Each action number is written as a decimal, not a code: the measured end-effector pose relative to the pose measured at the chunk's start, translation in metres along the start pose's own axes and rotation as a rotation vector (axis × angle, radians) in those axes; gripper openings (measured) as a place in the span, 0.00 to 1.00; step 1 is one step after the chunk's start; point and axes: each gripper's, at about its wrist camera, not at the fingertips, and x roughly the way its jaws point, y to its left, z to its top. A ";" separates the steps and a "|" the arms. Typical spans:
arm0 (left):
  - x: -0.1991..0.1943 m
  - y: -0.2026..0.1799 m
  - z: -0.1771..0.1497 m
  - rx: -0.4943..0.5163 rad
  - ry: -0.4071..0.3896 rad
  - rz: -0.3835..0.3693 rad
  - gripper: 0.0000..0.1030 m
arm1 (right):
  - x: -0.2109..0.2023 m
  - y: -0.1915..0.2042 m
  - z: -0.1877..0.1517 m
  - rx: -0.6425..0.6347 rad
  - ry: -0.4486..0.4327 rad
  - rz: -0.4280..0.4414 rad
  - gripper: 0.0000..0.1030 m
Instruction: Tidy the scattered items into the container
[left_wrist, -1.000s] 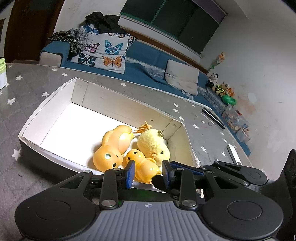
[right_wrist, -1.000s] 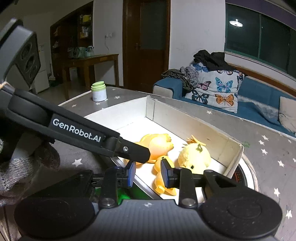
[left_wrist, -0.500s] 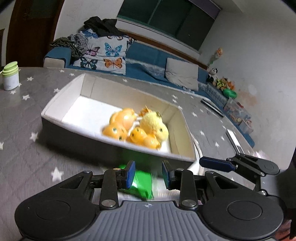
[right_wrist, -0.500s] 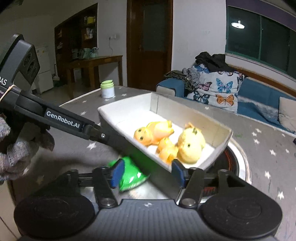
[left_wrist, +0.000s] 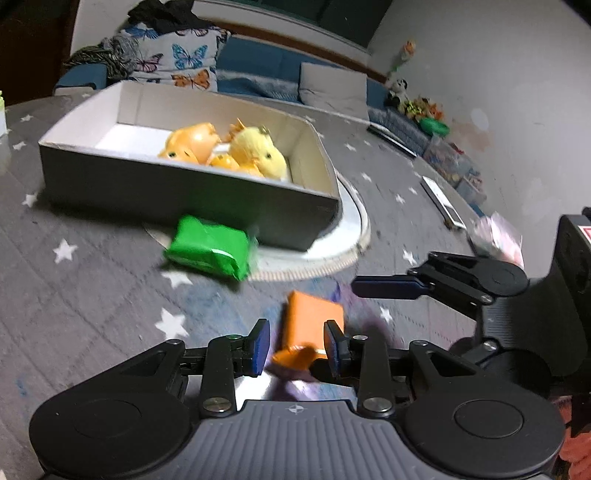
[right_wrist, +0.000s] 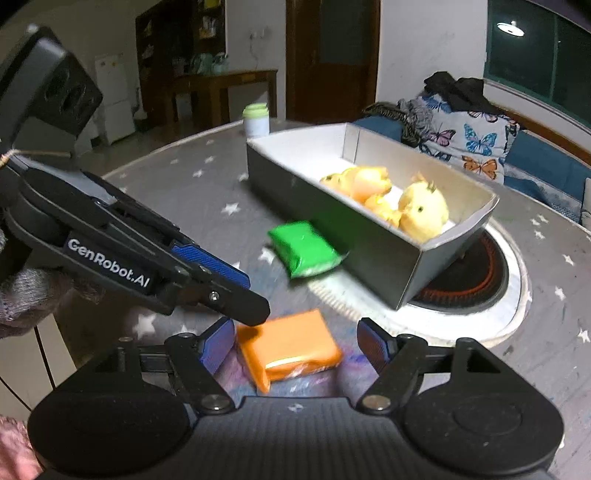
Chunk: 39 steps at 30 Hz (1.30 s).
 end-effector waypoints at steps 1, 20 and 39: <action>0.001 -0.001 -0.001 0.002 0.006 0.000 0.33 | 0.002 0.001 -0.002 -0.005 0.009 0.000 0.73; 0.015 -0.010 0.000 0.041 0.073 0.007 0.35 | 0.024 -0.001 -0.015 -0.009 0.044 -0.008 0.70; 0.027 0.013 0.012 -0.103 0.122 -0.089 0.36 | 0.028 -0.004 -0.016 0.007 0.021 0.003 0.70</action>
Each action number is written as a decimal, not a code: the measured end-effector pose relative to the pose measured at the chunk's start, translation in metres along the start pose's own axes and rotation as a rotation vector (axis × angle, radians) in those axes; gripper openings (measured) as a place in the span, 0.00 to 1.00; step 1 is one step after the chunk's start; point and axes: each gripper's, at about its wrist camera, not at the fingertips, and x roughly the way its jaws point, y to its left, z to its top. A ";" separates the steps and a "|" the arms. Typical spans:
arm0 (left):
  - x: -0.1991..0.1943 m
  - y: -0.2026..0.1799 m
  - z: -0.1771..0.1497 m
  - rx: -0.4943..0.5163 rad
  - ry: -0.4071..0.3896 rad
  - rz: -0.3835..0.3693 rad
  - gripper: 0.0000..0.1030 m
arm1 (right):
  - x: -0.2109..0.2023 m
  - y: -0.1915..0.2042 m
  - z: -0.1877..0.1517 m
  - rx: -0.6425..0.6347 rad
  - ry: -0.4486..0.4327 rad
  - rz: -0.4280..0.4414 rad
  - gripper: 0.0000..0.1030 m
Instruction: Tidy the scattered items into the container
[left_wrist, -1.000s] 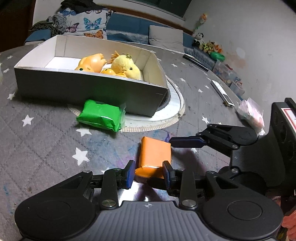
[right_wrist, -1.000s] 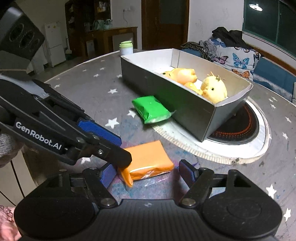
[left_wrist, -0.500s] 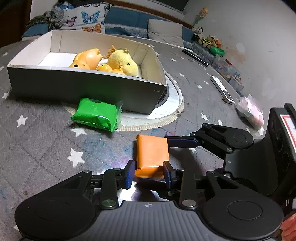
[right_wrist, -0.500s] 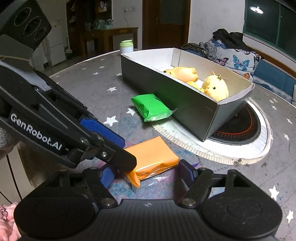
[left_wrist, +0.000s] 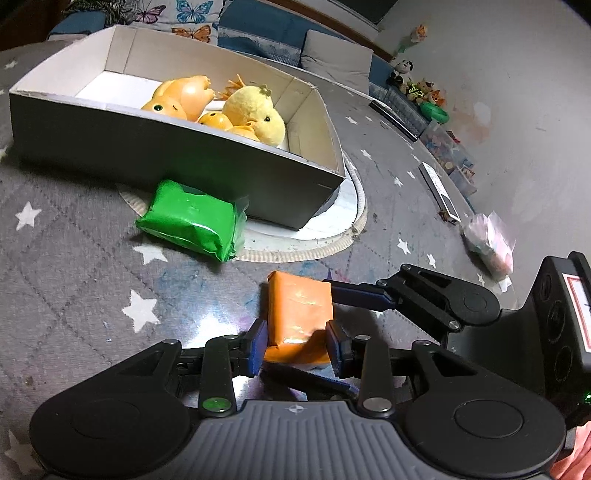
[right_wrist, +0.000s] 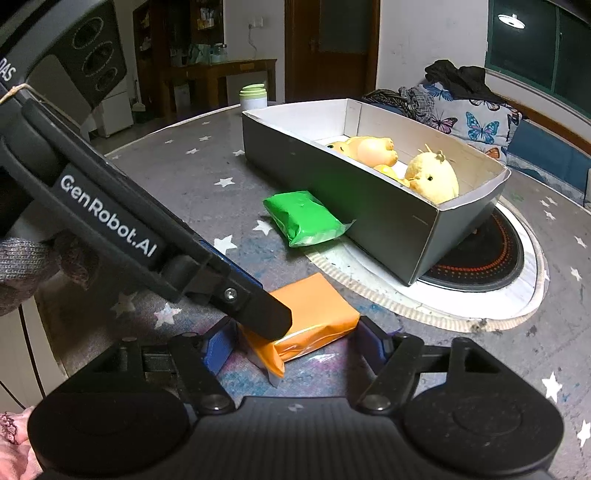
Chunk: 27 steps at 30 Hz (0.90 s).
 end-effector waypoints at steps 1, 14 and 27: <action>0.001 0.000 0.000 0.002 0.002 -0.002 0.36 | 0.000 0.000 0.000 -0.001 0.001 0.002 0.71; 0.003 0.002 0.004 -0.001 0.018 -0.009 0.36 | 0.005 -0.002 0.003 -0.014 -0.002 0.007 0.71; -0.041 -0.018 0.024 0.060 -0.119 -0.014 0.36 | -0.025 0.008 0.023 -0.055 -0.112 -0.048 0.68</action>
